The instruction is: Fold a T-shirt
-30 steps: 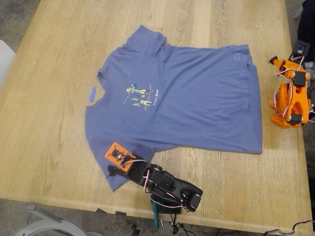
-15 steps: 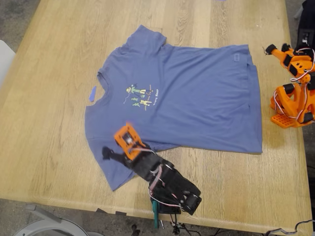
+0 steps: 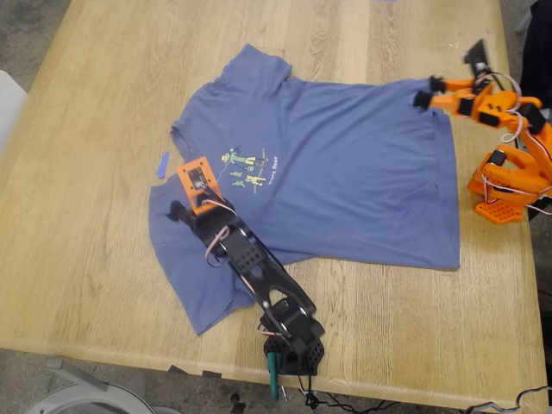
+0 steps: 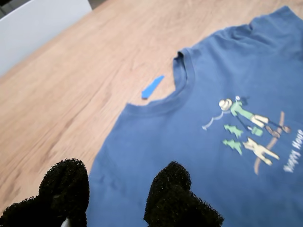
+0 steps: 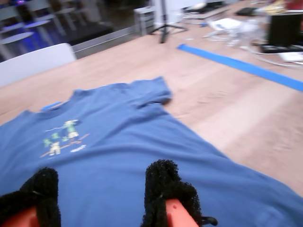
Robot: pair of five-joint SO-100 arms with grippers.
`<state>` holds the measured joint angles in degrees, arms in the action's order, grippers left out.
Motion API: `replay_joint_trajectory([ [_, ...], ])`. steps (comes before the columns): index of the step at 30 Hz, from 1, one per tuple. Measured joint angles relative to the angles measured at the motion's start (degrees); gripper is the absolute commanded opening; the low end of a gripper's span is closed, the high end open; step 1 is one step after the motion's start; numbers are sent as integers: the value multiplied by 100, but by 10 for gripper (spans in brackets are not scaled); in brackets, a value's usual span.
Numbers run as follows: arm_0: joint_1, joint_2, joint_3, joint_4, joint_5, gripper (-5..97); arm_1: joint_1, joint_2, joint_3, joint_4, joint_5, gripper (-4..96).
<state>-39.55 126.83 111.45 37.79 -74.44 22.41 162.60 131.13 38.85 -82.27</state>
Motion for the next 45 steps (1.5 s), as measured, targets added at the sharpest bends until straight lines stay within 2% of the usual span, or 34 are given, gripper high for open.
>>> replay_joint_trajectory([
  [8, 79, -2285, -88, -2382, -123, 280, -1257, -2004, 501, -2496, 132, 269],
  [15, 211, -3964, -589, -3691, -176, 297, -1652, -3612, 229, -3665, 132, 260],
  [22, 229, -5607, -1960, -3885, -176, 318, -1951, -4922, -817, -3691, 79, 254],
  [28, 44, -6873, -3015, -3929, -176, 362, -2101, -5168, -940, -3683, 79, 250],
  [39, -360, -8974, -5370, -3929, -105, 354, -2259, -5915, -1512, -3586, 70, 248],
  [45, -316, -9563, -6179, -3683, -396, 348, -2443, -6144, -1573, -3498, 70, 248],
])
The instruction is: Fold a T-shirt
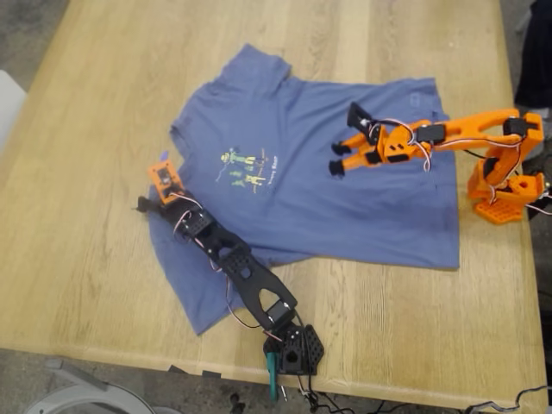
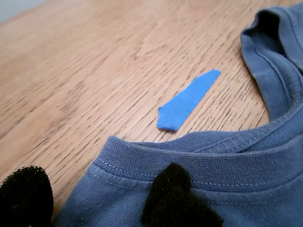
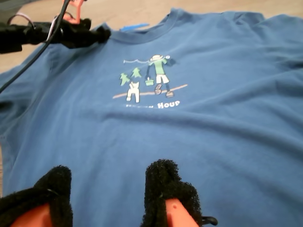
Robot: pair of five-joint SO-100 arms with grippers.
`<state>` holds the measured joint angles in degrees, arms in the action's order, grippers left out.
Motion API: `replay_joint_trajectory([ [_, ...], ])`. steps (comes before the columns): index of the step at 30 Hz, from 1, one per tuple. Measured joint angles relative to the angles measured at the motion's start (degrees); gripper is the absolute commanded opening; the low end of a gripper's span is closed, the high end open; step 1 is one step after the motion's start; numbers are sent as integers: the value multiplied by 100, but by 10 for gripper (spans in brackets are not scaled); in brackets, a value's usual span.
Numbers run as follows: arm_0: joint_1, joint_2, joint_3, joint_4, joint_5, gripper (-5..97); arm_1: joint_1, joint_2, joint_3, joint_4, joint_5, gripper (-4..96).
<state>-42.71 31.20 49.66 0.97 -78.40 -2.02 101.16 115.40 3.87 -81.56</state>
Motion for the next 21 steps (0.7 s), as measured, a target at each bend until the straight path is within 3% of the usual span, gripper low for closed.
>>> replay_joint_trajectory([
  [6, 141, 0, -88, 729, -519, 289, -70, -202, -18, 18, 0, 248],
  [14, 325, 703, 870, 1037, -756, 0, -105, -1055, -668, -79, 0, 253],
  [21, 501, 1661, 2241, 932, -835, -2, -185, -2215, -1670, 9, 9, 280],
])
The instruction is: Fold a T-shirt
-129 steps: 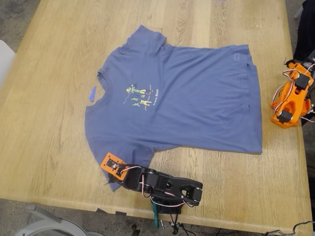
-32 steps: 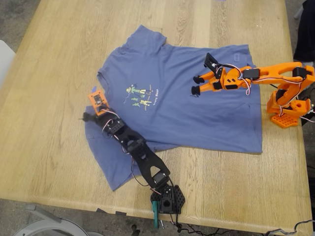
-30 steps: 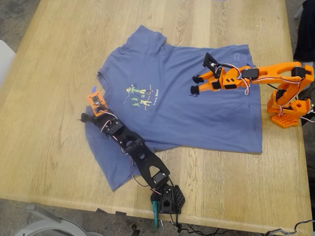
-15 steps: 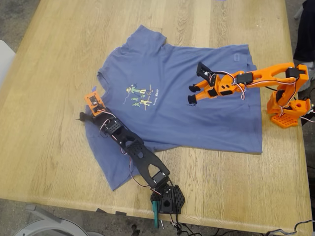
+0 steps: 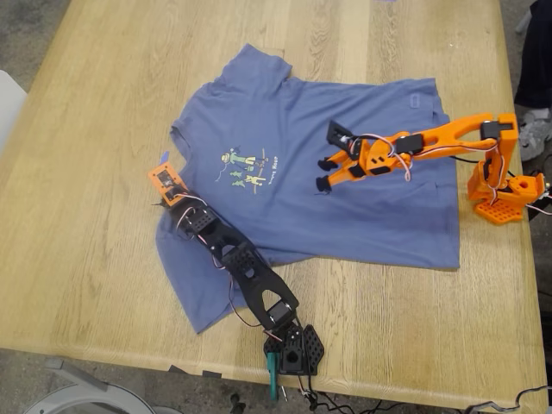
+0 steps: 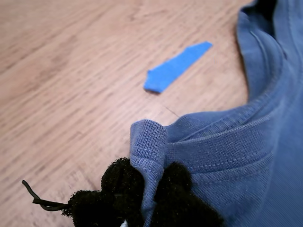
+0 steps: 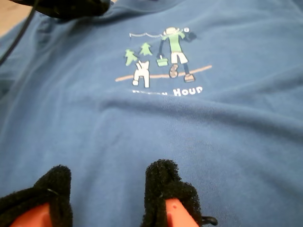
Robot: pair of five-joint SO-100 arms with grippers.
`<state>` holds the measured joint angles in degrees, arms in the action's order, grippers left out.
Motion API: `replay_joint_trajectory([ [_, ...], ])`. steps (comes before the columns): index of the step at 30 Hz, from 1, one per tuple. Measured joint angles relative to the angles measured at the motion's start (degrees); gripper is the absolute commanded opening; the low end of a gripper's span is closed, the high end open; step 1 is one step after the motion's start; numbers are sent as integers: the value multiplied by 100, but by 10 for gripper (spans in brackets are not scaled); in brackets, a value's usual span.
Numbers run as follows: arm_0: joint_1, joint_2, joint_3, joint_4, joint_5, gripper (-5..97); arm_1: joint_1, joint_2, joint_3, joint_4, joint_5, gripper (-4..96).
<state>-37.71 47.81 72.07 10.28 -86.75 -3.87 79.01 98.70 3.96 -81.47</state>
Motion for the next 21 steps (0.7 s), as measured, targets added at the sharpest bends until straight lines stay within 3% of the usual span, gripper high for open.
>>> replay_joint_trajectory([
  [12, 229, 1714, 2303, -431, -35, -1, -79, -1696, -1696, 940, 53, 303],
  [21, 229, 2259, 2733, -510, -18, -1, -264, -2760, -3032, 1758, 26, 285],
])
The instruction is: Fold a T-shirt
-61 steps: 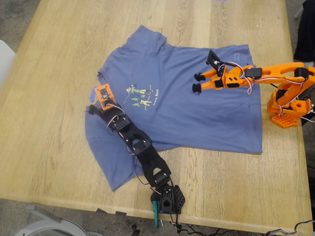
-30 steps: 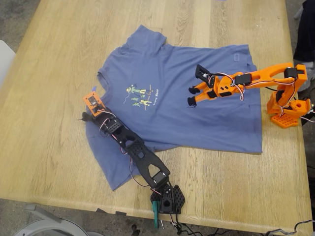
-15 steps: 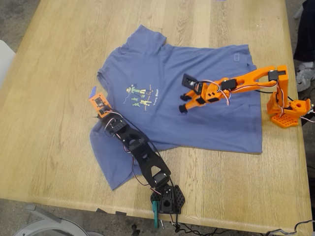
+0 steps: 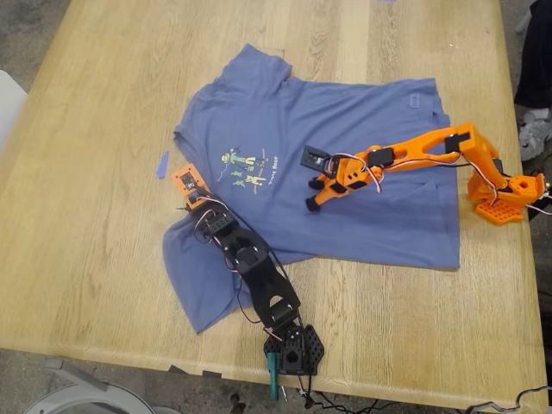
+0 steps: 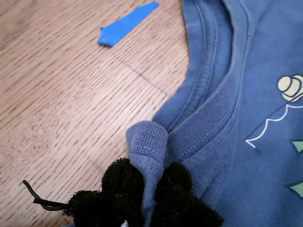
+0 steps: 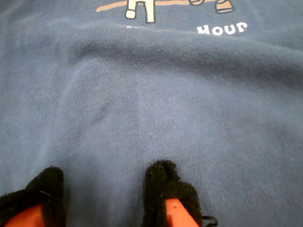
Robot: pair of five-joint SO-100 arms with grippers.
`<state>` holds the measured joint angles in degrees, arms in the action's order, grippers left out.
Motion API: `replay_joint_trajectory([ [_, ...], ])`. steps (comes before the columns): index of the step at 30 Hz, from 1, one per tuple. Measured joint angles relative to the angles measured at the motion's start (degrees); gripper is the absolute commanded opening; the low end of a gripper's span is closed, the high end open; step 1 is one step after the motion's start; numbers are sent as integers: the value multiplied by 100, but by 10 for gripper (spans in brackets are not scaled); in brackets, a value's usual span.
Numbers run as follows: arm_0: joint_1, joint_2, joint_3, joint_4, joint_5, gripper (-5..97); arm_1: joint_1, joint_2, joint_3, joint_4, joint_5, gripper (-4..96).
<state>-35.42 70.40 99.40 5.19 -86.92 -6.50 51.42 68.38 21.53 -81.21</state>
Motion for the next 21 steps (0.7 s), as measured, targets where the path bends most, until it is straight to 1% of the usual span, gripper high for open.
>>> replay_joint_trajectory([
  [4, 0, 290, 202, 0, 0, -1, -26, -659, -861, 483, 18, 269],
  [7, 18, 545, 422, -62, 0, -1, -26, -1450, -2004, 1107, -18, 237],
  [9, 79, 703, 536, -105, 0, -1, -44, -2268, -3331, 1837, -53, 201],
  [11, 176, 861, 589, -105, 0, -1, -79, -3480, -5115, 2786, -105, 163],
  [13, 299, 1037, 624, -105, 0, -1, -114, -4298, -6706, 3507, -132, 49],
  [16, 527, 1318, 729, -105, -53, -1, -141, -4649, -7339, 3551, -141, 19],
  [21, 1072, 1837, 1143, -105, -105, -2, -141, -4729, -7550, 3604, -141, 12],
])
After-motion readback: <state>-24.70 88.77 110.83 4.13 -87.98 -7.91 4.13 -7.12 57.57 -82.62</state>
